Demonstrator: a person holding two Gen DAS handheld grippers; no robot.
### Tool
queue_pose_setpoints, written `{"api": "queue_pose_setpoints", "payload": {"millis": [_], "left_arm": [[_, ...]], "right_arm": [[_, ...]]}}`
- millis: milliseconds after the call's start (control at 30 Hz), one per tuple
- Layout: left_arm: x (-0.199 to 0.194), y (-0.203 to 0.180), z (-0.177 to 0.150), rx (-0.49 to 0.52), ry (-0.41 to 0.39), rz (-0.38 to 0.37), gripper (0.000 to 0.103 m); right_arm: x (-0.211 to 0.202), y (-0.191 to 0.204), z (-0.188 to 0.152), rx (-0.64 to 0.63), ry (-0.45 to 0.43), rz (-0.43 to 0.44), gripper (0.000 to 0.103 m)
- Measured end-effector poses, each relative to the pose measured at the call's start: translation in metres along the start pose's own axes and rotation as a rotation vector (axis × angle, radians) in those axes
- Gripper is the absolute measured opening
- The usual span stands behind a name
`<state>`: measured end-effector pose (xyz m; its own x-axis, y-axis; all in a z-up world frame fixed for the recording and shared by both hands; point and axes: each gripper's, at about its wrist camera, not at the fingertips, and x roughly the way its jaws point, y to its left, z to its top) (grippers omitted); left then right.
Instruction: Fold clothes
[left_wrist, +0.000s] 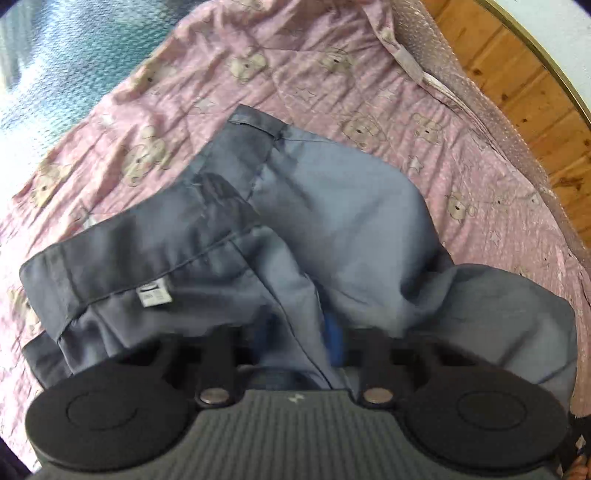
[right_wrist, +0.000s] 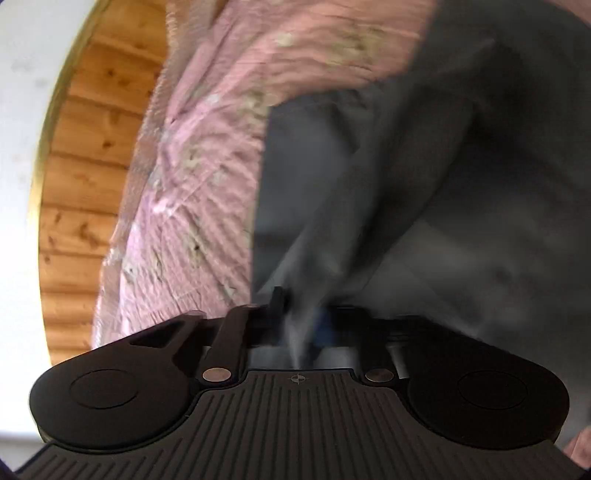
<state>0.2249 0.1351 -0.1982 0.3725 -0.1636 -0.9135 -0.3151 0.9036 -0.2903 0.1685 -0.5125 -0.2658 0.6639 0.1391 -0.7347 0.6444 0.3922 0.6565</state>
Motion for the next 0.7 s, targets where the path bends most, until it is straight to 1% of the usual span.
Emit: {"api": "queue_pose_setpoints", "payload": {"millis": [33,67,100,167,200,233,267,300,333,367,400,433,467,500,533,567,600,700], "left_arm": [[-0.018,0.008,0.0,-0.006,-0.071,-0.068,0.002],[-0.04,0.018,-0.002,-0.017,-0.163,-0.147,0.002],[-0.063,0.028,-0.004,-0.027,-0.254,-0.227,0.002],[-0.108,0.07,-0.022,-0.104,-0.391,-0.322,0.002],[-0.105,0.088,-0.032,-0.151,-0.375,-0.311,0.002],[-0.096,0.106,-0.042,-0.2,-0.335,-0.284,0.003],[-0.086,0.123,-0.053,-0.248,-0.295,-0.258,0.003],[-0.077,0.14,-0.064,-0.296,-0.255,-0.231,0.003],[-0.067,0.157,-0.074,-0.344,-0.215,-0.204,0.006],[-0.058,0.174,-0.085,-0.392,-0.175,-0.177,0.006],[-0.048,0.191,-0.095,-0.439,-0.134,-0.149,0.011],[-0.047,0.197,-0.102,-0.464,-0.128,-0.138,0.017],[-0.048,0.2,-0.108,-0.483,-0.131,-0.131,0.019],[-0.055,0.202,-0.114,-0.482,-0.144,-0.127,0.026],[-0.063,0.202,-0.118,-0.472,-0.161,-0.119,0.04],[-0.069,0.202,-0.12,-0.462,-0.177,-0.11,0.048],[-0.076,0.202,-0.123,-0.452,-0.194,-0.102,0.06],[-0.094,0.195,-0.122,-0.442,-0.237,-0.093,0.064]], "right_arm": [[-0.015,0.012,0.0,-0.05,-0.039,0.042,0.003],[-0.036,0.024,-0.002,-0.101,-0.09,0.108,0.002],[-0.064,0.03,-0.007,-0.154,-0.143,0.171,0.001],[-0.122,0.027,-0.021,-0.26,-0.224,0.232,0.0],[-0.151,0.025,-0.028,-0.313,-0.265,0.262,0.0],[-0.167,0.015,-0.035,-0.343,-0.276,0.25,0.001],[-0.162,-0.009,-0.04,-0.334,-0.226,0.188,0.001],[-0.146,-0.037,-0.044,-0.296,-0.14,0.117,0.002],[-0.131,-0.062,-0.049,-0.24,-0.073,0.051,0.002],[-0.12,-0.084,-0.055,-0.181,-0.035,0.005,0.004],[-0.11,-0.107,-0.061,-0.122,0.002,-0.041,0.008],[-0.105,-0.124,-0.066,-0.065,0.017,-0.065,0.012],[-0.106,-0.137,-0.069,-0.01,0.005,-0.065,0.012],[-0.109,-0.145,-0.072,0.024,-0.007,-0.057,0.014],[-0.113,-0.149,-0.073,0.034,-0.02,-0.043,0.025],[-0.117,-0.152,-0.074,0.045,-0.034,-0.029,0.037],[-0.121,-0.155,-0.072,0.052,-0.048,-0.019,0.054],[-0.129,-0.161,-0.06,0.061,-0.096,-0.009,0.055]]}}
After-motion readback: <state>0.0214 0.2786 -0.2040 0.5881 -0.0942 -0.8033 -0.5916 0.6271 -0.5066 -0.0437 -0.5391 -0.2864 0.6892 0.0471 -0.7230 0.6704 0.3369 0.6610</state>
